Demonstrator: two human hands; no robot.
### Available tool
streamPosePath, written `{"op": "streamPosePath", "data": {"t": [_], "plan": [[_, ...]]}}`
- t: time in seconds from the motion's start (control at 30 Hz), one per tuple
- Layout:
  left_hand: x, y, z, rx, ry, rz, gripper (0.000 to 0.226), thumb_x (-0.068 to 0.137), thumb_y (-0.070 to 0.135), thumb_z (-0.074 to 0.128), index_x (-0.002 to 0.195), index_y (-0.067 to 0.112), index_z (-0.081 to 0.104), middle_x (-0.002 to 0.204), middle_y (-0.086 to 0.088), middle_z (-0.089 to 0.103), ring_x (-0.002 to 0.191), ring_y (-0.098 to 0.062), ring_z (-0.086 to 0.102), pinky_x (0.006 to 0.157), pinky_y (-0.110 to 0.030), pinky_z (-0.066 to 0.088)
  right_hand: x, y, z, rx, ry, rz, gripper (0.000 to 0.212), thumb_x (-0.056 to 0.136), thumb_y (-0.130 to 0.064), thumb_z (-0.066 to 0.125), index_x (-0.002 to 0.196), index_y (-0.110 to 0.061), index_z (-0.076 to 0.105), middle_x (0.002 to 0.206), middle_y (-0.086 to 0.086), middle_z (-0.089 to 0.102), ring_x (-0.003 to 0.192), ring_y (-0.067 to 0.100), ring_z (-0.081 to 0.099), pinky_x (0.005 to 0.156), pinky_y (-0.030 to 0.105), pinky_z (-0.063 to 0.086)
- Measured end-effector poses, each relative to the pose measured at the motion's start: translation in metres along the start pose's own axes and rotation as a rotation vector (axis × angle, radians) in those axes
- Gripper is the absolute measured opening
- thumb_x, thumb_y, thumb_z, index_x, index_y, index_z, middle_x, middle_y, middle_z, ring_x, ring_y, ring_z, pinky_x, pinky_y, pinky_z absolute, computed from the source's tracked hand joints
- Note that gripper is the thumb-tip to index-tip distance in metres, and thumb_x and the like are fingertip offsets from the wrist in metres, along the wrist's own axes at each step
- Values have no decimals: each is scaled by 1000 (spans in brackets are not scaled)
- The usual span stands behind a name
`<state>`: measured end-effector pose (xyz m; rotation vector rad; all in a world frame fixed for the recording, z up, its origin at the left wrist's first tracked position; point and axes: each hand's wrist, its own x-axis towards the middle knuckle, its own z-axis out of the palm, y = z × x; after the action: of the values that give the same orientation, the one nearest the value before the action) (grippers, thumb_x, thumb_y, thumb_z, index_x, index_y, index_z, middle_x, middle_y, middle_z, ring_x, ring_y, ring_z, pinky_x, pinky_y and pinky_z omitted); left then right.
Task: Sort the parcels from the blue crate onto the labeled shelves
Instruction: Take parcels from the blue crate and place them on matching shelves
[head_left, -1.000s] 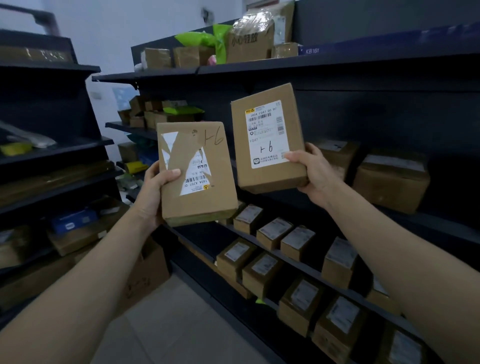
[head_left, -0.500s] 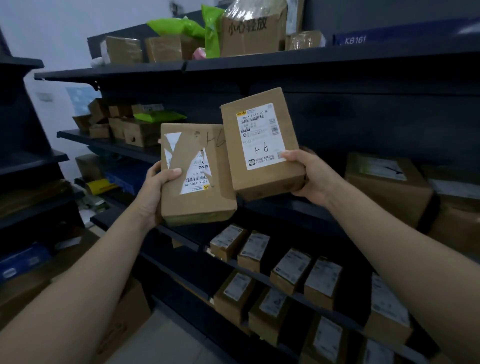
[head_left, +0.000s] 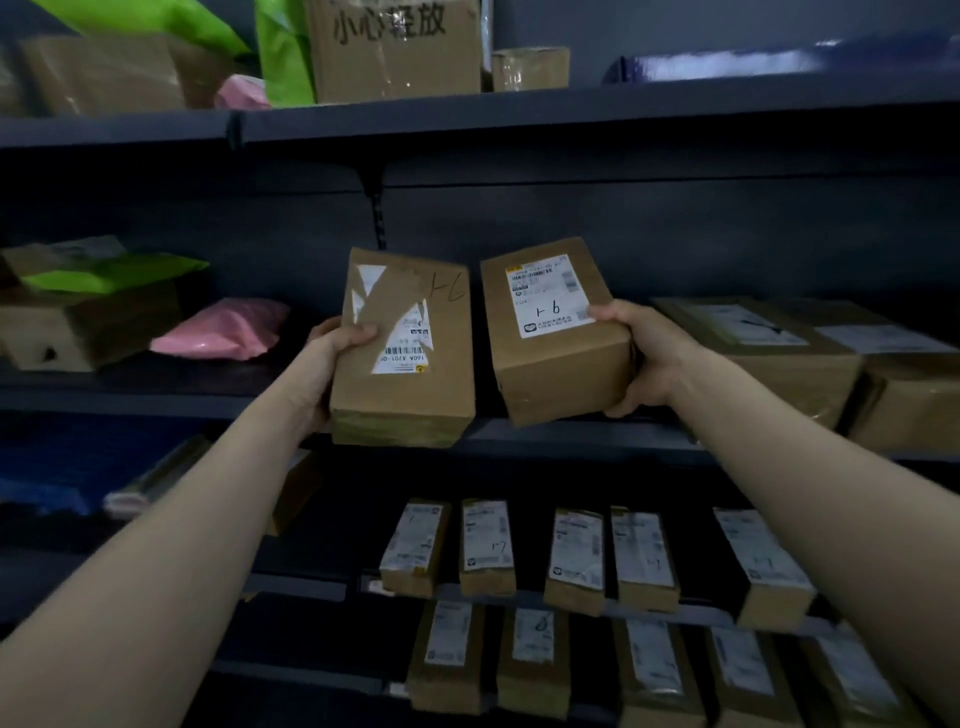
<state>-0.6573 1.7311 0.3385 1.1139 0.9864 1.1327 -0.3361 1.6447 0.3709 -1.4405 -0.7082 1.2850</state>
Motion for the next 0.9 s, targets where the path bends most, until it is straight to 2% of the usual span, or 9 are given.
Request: {"op": "streamPosePath", "data": {"t": [0.07,0.17,0.23,0.37,0.53,0.67,0.73,0.83,0.9], "plan": [[13,-1,0,6,-52,-54,70,68,36,73,132,18,50,116,-12,68,96,-29,68,70,-39,56,6,-1,-3,3,24,7,34,69,-40,76,95,-22,62,101,10,62,91,35,55,63,55,41],[29,-1,2,22,-154,-121,46,74,43,68,111,16,67,103,-10,73,83,-25,72,66,-34,57,16,-4,-5,2,44,28,33,71,-42,74,95,-23,61,103,9,60,91,36,54,85,65,35],[39,0,4,19,-170,-150,40,75,44,68,104,16,70,98,-9,74,80,-25,72,66,-35,57,23,-6,-3,1,53,51,35,71,-43,74,97,-23,60,105,10,59,92,36,54,90,67,32],[52,9,8,13,-113,-259,41,74,43,70,103,14,69,88,-9,75,73,-26,72,66,-36,56,36,-6,2,-12,55,103,42,69,-44,75,102,-23,60,106,13,56,91,40,52,91,72,30],[63,11,5,16,-86,-318,38,74,41,73,99,12,69,81,-8,75,67,-25,72,61,-35,57,44,-4,4,-45,54,134,44,68,-45,77,100,-22,56,107,16,51,90,43,49,86,78,33],[72,12,2,23,-81,-356,42,74,43,73,101,12,68,83,-8,73,71,-25,70,67,-35,55,42,-7,15,-86,103,111,39,73,-48,72,100,-24,55,102,13,50,87,41,49,77,76,40],[77,13,1,35,-78,-363,40,74,46,73,98,13,69,79,-9,73,67,-25,70,65,-35,54,41,-8,23,-119,127,85,39,76,-51,69,100,-24,56,98,11,51,85,38,49,73,72,43],[84,17,-3,73,-71,-363,37,77,47,70,94,14,68,75,-9,72,64,-25,69,62,-35,53,41,-7,37,-184,189,73,55,78,-60,65,118,-25,50,98,6,52,87,37,50,72,67,45],[84,22,-8,139,-68,-331,33,82,41,68,98,12,67,76,-10,72,66,-25,69,61,-34,55,40,-6,45,-264,251,43,67,81,-61,61,134,-24,43,114,7,52,105,40,51,78,63,46]]}}
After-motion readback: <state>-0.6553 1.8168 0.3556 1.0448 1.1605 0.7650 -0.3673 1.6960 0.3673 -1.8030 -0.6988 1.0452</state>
